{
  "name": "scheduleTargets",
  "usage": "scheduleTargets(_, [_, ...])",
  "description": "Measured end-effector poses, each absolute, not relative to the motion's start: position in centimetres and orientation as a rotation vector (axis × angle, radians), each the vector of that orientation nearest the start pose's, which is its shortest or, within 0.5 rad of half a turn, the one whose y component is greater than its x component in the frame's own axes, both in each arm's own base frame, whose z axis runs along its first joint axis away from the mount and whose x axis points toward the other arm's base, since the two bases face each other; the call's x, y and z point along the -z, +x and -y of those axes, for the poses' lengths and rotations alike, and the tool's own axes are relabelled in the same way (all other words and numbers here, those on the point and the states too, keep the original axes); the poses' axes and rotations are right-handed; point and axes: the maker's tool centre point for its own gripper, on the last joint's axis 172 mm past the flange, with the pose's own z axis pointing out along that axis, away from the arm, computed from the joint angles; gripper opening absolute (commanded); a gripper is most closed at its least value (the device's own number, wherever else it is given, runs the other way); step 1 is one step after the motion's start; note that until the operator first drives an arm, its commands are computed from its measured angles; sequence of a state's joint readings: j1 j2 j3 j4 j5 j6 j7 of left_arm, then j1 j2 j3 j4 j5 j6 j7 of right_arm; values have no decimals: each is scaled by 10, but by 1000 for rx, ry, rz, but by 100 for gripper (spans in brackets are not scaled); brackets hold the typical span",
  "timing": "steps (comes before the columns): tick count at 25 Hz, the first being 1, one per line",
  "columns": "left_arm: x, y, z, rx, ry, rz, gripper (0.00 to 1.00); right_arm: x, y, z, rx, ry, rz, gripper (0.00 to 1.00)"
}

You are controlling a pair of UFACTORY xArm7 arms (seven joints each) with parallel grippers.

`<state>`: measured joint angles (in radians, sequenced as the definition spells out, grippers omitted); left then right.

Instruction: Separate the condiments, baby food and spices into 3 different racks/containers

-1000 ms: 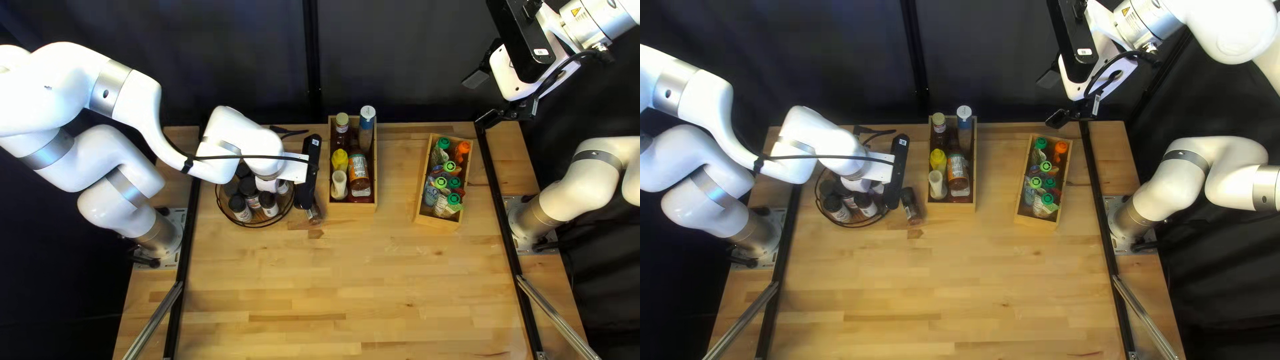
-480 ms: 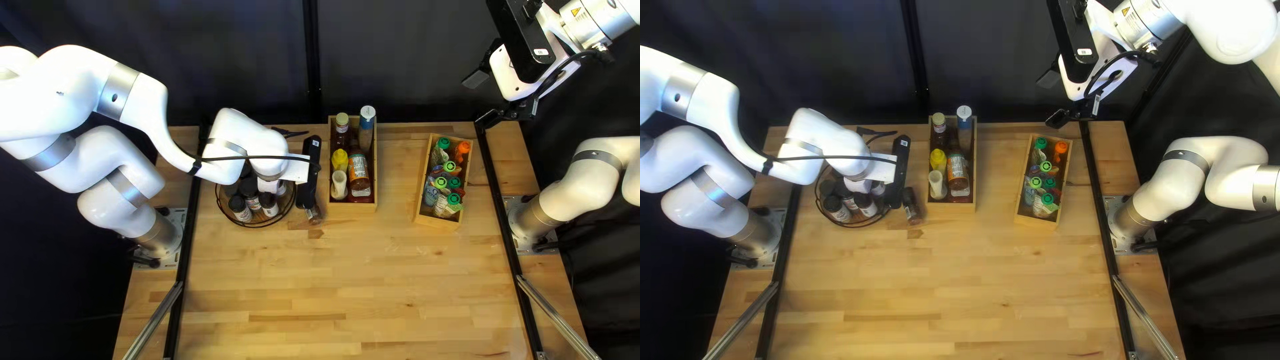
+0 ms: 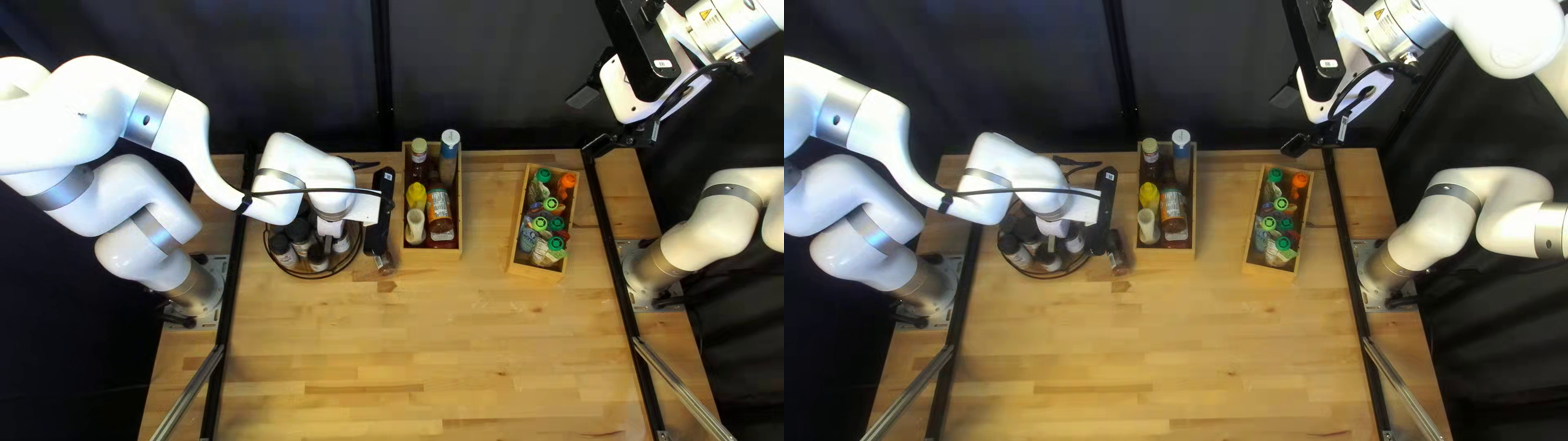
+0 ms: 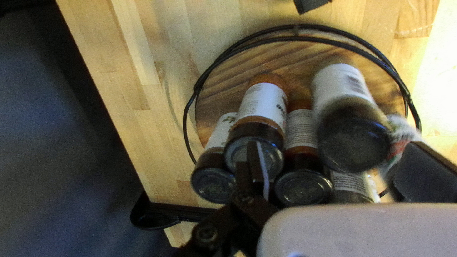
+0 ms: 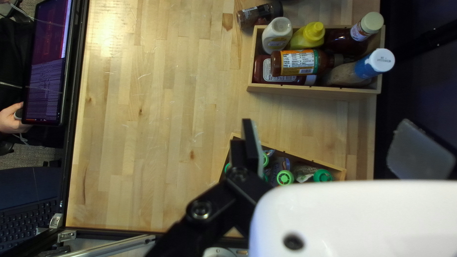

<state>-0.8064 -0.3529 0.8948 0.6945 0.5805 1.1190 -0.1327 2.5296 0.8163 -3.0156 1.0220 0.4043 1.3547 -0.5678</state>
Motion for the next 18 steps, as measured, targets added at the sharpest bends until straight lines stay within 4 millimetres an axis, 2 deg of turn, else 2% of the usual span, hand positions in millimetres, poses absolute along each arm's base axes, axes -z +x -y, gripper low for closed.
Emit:
scheduleTargets(5, [-155, 350, -93, -167, -2920, -236, 100, -476, 336, 60, 872, -2988, 111, 100])
scheduleTargets(12, [-178, 375, -49, -84, -3007, -440, 100, -476, 336, 60, 872, -2988, 111, 100])
scheduleTargets(18, [-184, 396, -10, -12, -3040, -702, 100, -476, 336, 60, 872, -2988, 111, 100])
